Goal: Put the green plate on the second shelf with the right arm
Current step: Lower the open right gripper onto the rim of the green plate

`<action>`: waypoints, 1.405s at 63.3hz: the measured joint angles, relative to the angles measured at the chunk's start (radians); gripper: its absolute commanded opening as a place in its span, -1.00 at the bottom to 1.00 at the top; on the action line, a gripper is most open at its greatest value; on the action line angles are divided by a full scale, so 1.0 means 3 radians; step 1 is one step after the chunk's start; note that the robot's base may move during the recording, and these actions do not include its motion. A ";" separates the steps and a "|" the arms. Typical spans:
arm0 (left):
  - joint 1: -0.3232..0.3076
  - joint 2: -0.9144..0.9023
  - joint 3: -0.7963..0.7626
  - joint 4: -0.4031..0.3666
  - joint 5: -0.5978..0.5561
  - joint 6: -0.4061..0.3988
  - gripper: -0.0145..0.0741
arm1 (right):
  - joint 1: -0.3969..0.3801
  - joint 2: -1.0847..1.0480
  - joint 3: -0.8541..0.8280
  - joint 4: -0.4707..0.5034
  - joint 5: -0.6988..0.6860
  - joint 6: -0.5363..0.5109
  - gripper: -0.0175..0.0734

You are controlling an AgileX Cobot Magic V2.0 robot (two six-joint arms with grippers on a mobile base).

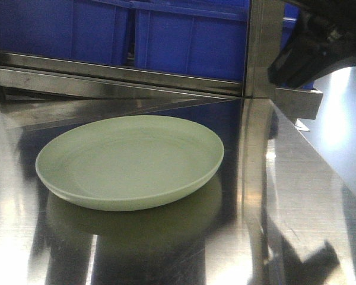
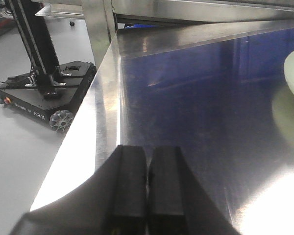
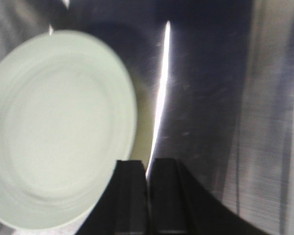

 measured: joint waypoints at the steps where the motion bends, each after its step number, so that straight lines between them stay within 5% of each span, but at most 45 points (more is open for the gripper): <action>1: 0.0000 0.0000 0.0000 0.0000 0.0000 0.0000 -0.39 | 0.0024 0.0024 -0.0010 0.0000 -0.0006 -0.0003 0.20; 8: 0.0000 0.0000 0.0000 0.0000 0.0000 0.0000 -0.39 | 0.0150 0.0179 -0.0066 0.0007 -0.0066 -0.0017 0.39; 89: 0.0000 0.0000 0.0000 0.0000 0.0000 0.0000 -0.39 | 0.0294 0.1399 -0.0598 0.0150 -0.0295 -0.0024 0.39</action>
